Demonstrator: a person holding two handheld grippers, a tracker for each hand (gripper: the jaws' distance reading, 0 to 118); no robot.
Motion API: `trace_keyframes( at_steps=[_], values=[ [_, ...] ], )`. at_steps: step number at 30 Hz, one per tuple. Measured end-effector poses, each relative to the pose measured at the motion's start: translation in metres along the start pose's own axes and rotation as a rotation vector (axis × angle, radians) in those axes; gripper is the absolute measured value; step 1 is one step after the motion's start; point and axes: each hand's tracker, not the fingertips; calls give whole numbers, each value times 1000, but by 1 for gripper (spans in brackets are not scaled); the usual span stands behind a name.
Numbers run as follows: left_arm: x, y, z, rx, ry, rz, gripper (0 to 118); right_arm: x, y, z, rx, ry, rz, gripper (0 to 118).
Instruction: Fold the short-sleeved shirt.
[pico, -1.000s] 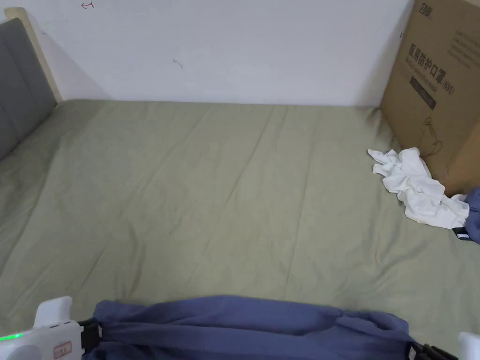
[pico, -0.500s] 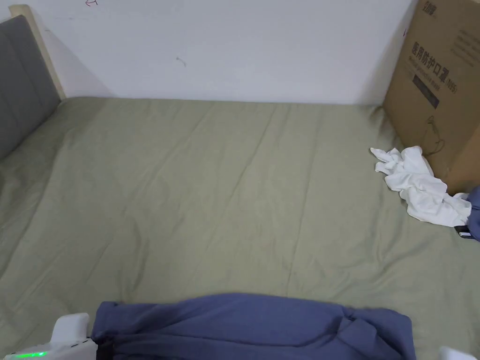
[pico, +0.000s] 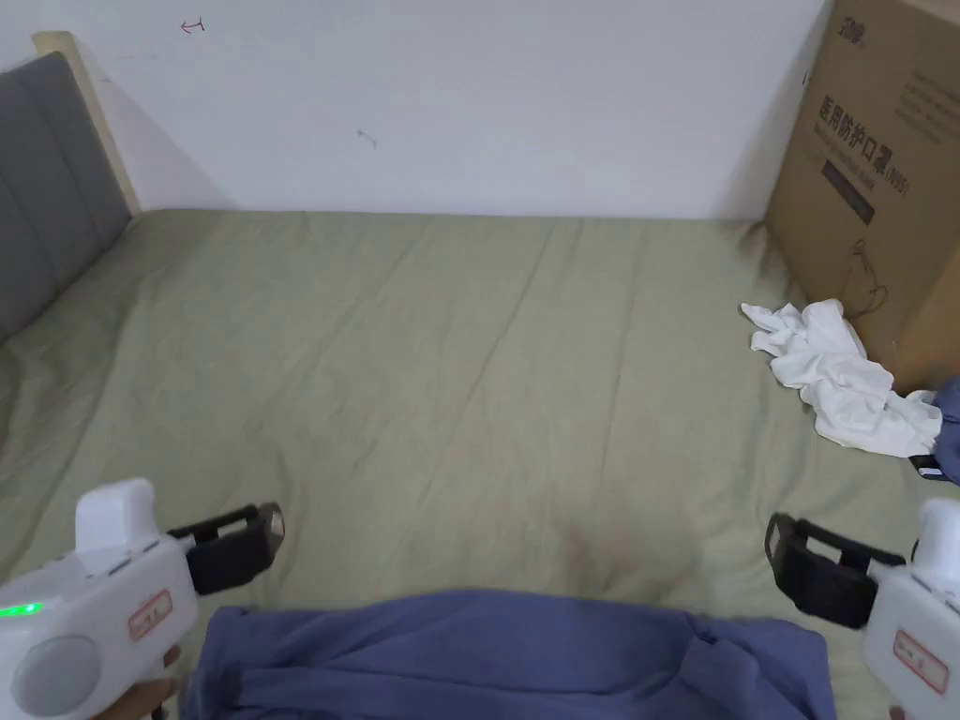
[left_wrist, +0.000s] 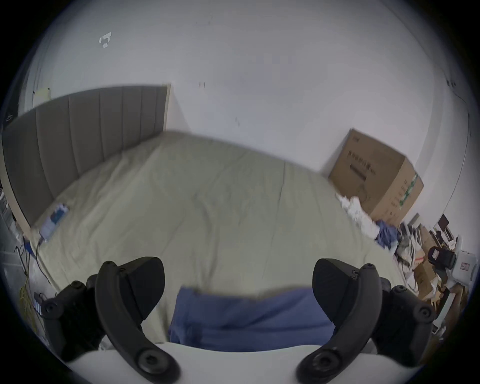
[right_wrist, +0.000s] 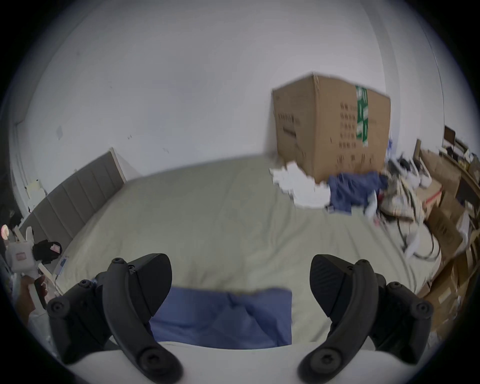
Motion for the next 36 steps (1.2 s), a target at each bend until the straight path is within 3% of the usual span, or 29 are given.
trace_keyframes(
  at_steps=[11, 12, 15, 17, 18, 19, 20, 22, 30, 36],
  values=[
    [48, 53, 9, 243, 39, -110, 118, -63, 43, 11, 256, -49, 141, 108],
    [53, 52, 11, 270, 53, -136, 118, -67, 43, 11, 270, -60, 148, 105],
    [65, 45, 16, 342, 82, -218, 112, -74, 43, 11, 298, -78, 155, 77],
    [72, 42, 19, 376, 94, -251, 88, -75, 42, 11, 319, -79, 152, 49],
    [73, 40, 19, 383, 94, -256, 69, -76, 42, 11, 325, -80, 152, 30],
    [74, 40, 19, 385, 93, -260, 34, -77, 41, 10, 336, -97, 153, 10],
    [74, 41, 19, 376, 77, -258, 10, -76, 41, 10, 342, -95, 153, 8],
    [74, 42, 20, 365, 22, -230, 6, -74, 42, 8, 324, -55, 140, 3],
    [66, 43, 13, 300, -16, -211, 4, -76, 36, 2, 298, -50, 147, 3],
    [10, 34, -16, 58, -166, 36, 4, -75, 32, -2, 267, -44, 144, 3]
  ],
)
